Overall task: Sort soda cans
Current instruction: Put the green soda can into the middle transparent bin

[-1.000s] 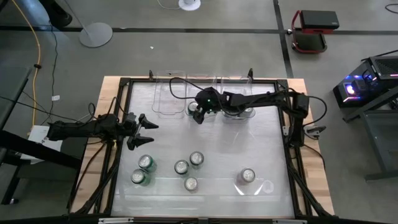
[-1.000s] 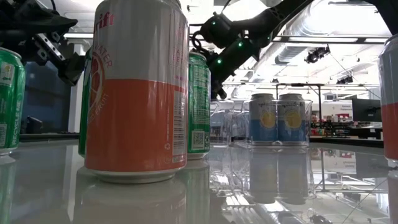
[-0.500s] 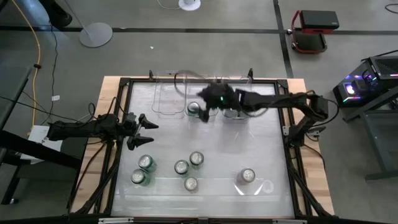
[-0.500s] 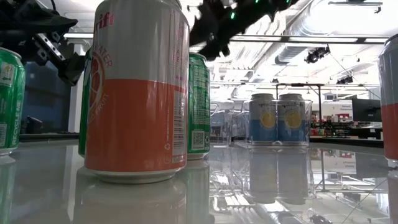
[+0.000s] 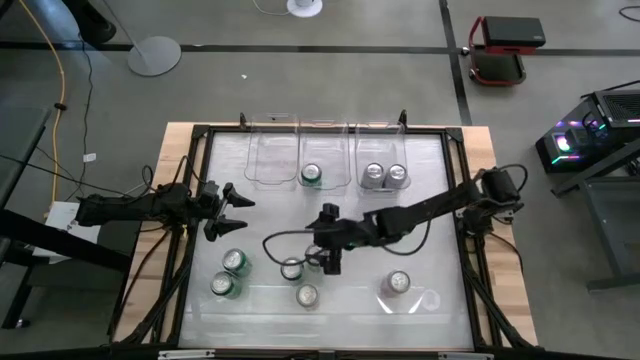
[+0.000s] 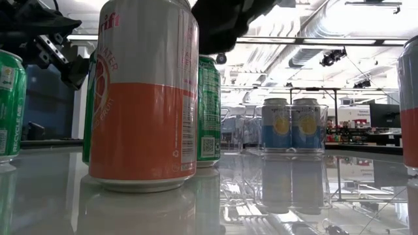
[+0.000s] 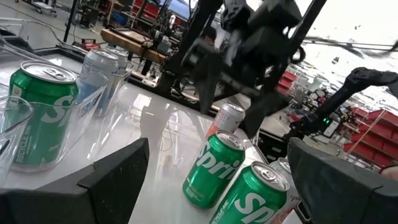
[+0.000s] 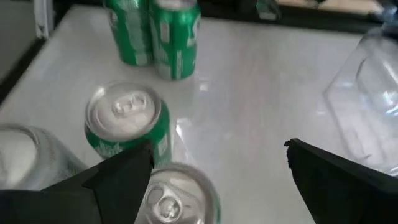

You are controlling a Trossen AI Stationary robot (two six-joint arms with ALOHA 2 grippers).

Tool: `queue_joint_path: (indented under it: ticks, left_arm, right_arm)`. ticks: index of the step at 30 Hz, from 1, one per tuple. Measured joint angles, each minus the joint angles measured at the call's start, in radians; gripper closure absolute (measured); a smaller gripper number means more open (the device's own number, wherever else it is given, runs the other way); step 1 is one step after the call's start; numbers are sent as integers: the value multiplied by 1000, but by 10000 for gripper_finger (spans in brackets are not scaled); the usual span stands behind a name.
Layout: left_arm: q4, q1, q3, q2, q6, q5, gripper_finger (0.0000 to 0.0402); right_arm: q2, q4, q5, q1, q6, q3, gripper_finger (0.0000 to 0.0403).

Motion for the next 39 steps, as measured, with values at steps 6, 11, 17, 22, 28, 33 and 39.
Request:
queue_joint_path:
  ticks: [6,11,17,22,28,33,39]
  left_arm:
    - [0,0,0,0,-2,0,41]
    - [0,0,0,0,0,0,41]
    - [0,0,0,0,0,0,41]
    - [0,0,0,0,0,0,41]
    - [0,0,0,0,0,0,41]
    - [0,0,0,0,0,0,41]
    - [0,0,0,0,-1,0,41]
  right_arm:
    - [30,-3,-31,4,64,0,48]
    - [29,-5,-43,21,71,0,48]
    - [31,-73,-27,45,116,0,48]
    - [66,-72,-6,51,133,0,48]
    - [106,-48,-6,53,186,-2,51]
    - [111,-54,13,55,267,-2,87]
    - [104,-68,64,58,309,-2,113]
